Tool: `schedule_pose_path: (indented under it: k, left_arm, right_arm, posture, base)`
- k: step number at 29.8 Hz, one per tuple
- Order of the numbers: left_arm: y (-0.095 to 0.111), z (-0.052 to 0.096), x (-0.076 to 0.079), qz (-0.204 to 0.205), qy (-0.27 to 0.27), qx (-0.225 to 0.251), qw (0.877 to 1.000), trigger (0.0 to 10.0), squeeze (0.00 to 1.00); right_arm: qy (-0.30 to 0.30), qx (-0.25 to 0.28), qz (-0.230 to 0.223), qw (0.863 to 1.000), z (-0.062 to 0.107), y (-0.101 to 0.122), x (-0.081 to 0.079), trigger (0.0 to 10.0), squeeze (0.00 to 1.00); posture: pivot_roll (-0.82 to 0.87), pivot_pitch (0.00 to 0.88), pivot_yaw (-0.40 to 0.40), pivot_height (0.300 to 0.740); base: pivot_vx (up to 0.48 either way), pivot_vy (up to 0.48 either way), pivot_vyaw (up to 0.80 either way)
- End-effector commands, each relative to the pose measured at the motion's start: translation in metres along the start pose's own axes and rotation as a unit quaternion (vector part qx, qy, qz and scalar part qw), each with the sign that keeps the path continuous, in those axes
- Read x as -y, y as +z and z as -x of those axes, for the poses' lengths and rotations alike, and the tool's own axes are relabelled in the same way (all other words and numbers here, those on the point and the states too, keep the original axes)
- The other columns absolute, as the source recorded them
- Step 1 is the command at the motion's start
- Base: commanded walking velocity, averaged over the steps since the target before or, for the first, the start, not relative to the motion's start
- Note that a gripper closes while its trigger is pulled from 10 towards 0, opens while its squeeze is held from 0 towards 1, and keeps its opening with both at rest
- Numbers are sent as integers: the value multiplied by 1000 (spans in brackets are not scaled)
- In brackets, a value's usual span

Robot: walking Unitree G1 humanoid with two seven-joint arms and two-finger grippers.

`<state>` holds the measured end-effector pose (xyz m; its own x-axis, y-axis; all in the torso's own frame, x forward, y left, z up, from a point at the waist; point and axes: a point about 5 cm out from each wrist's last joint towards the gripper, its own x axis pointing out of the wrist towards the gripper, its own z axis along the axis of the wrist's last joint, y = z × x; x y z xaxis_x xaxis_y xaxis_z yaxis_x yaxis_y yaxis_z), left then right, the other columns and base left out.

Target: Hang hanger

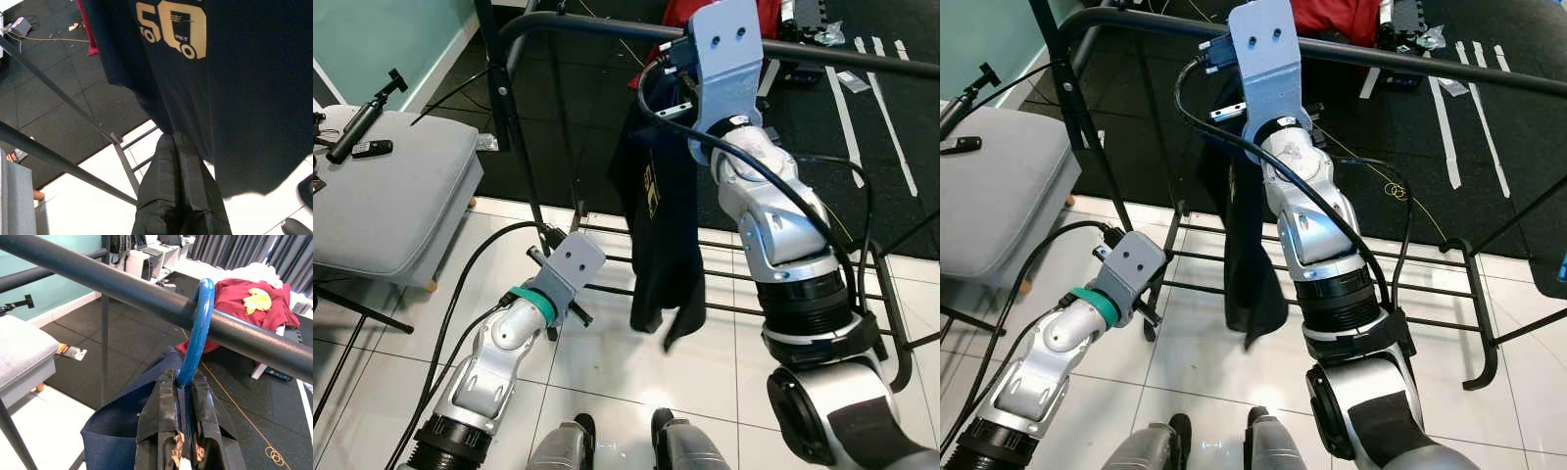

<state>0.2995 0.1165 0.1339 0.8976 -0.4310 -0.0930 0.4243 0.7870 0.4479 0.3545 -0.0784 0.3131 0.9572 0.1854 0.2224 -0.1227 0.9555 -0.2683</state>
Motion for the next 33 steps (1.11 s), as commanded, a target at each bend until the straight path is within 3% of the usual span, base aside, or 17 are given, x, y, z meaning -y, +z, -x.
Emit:
schedule_pose_path:
  k: [1, 6, 13, 20, 26, 33]
  left_arm:
    - [-2, 2, 3, -3, -8, -4, 1000, 10000, 0]
    - [-1, 0, 3, -3, -9, -1, 1000, 10000, 0]
    - [-1, 0, 3, -3, -10, 0, 1000, 10000, 0]
    - [-1, 1, 3, -5, -10, -2, 1000, 10000, 0]
    - [-1, 1, 3, -5, -12, -2, 1000, 10000, 0]
    - [-1, 1, 2, -6, -10, 0, 1000, 10000, 0]
  right_arm:
    - [-6, 22, 4, 1000, 3, 6, 0, 0, 0]
    - [-42, 79, 52, 995, 10, 19, 8, 0, 0]
    - [-38, 94, 59, 993, 11, 22, 8, 0, 0]
    - [-20, 72, 50, 996, 17, 6, -1, 0, 0]
    - [-12, 28, 26, 999, 26, -21, -8, 0, 0]
    - [-10, 41, 53, 998, 40, -27, -14, 0, 0]
  posture:
    - [-6, 166, 35, 740]
    - [-10, 167, 39, 740]
    - [-7, 168, 40, 740]
    - [-4, 167, 40, 740]
    - [-1, 162, 39, 740]
    - [-4, 156, 47, 740]
  base:
    - [0, 0, 0]
    - [0, 0, 0]
    - [0, 0, 0]
    - [0, 0, 0]
    - [0, 0, 0]
    - [0, 0, 0]
